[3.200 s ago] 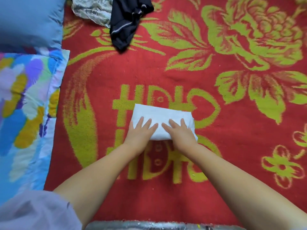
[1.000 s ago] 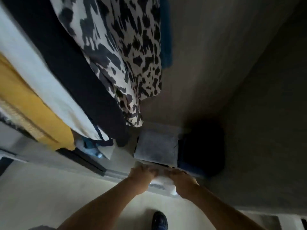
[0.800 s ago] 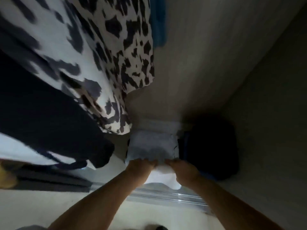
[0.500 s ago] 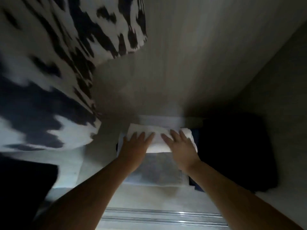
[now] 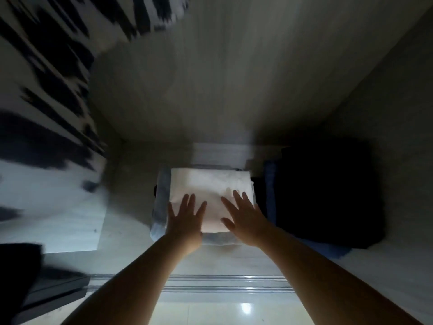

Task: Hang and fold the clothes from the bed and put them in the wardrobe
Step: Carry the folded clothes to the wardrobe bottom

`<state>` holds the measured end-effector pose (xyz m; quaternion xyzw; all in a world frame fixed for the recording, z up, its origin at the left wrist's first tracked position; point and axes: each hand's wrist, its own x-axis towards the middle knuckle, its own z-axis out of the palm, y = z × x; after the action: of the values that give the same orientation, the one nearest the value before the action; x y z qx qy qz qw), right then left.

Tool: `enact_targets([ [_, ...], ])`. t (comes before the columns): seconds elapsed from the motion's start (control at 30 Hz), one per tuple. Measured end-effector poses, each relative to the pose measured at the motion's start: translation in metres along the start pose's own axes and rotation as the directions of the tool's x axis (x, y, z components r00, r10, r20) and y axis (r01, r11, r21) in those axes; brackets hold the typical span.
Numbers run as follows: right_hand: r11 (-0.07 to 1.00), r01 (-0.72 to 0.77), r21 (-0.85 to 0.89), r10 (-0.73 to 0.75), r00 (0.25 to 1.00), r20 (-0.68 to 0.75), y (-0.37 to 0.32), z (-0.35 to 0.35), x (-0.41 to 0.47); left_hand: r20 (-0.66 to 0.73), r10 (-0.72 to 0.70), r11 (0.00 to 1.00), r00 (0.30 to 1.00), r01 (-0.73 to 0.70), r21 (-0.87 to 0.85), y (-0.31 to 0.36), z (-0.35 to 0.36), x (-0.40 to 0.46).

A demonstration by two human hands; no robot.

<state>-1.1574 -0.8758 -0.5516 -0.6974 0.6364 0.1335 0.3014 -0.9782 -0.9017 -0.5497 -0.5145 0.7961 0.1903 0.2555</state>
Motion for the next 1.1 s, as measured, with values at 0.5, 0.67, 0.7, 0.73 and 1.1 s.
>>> enact_targets([
  [0.5,0.989,-0.150,-0.013,0.130,0.896,-0.426,-0.058,-0.348,-0.244,-0.423,0.137,0.983,0.896,-0.177,-0.056,0.076,-0.376,-0.214],
  [0.67,0.977,-0.208,0.048,0.202,0.827,-0.525,-0.094,-0.411,-0.336,-0.477,0.199,0.966,0.856,-0.254,-0.051,0.077,-0.434,-0.301],
  [0.7,0.974,-0.217,0.062,0.216,0.817,-0.534,-0.100,-0.416,-0.352,-0.481,0.209,0.964,0.851,-0.261,-0.043,0.080,-0.440,-0.315],
  [0.73,0.972,-0.222,0.074,0.226,0.810,-0.542,-0.106,-0.419,-0.368,-0.485,0.224,0.962,0.845,-0.272,-0.031,0.083,-0.445,-0.328],
  [1.1,0.904,-0.387,0.182,0.423,0.748,-0.512,-0.101,-0.343,-0.513,-0.467,0.468,0.878,0.750,-0.453,0.153,0.173,-0.422,-0.411],
])
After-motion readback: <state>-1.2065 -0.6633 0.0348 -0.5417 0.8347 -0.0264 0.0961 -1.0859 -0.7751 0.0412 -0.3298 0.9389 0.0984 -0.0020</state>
